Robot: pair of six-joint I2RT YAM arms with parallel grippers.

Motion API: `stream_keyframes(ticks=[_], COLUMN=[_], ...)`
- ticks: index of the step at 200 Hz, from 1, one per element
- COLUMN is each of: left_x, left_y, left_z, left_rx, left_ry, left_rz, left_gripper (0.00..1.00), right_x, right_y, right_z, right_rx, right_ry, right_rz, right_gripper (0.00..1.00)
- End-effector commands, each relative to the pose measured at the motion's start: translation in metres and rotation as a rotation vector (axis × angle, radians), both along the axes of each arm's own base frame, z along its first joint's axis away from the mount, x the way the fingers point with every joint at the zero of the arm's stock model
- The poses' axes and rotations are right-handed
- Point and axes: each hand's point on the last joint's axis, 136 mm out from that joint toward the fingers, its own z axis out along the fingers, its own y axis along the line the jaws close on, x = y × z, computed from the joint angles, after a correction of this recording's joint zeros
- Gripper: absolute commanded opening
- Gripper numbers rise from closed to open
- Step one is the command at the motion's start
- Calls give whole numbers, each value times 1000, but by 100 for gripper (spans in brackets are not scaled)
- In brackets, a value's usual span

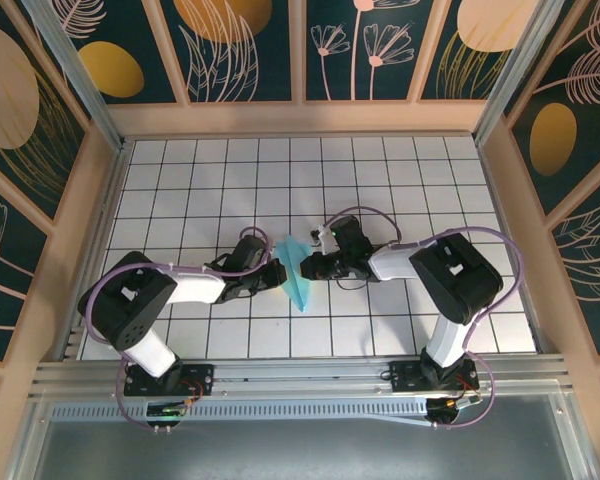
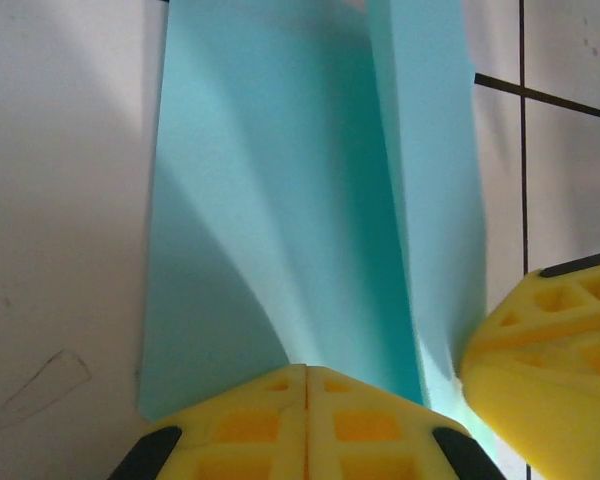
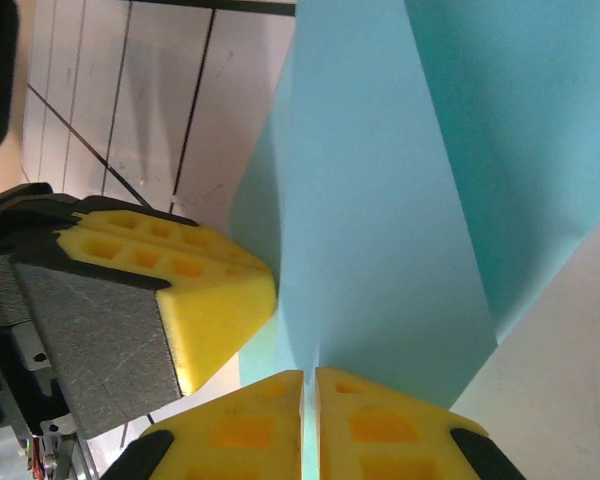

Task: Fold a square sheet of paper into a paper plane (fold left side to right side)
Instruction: Fourth fold the wing at the center of the table.

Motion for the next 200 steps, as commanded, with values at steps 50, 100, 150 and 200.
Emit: stream_keyframes(ticks=[50,100,150,200], left_x=[-3,-1,-6,-48], left_y=[7,4,-1,-15], left_z=[-20,-9,40,69], left_rx=[40,17,-71,-317], left_ry=[33,16,-50,16], left_rz=[11,9,-23,-89], left_gripper=[4,5,6,1], right_x=[13,9,-2,-3], right_y=[2,-4,-18,-19], right_z=[-8,-23,-39,-37], right_rx=[-20,-73,-138,-140], right_ry=[-15,25,65,64], right_rz=[-23,-44,-65,-70], right_gripper=[12,11,2,0])
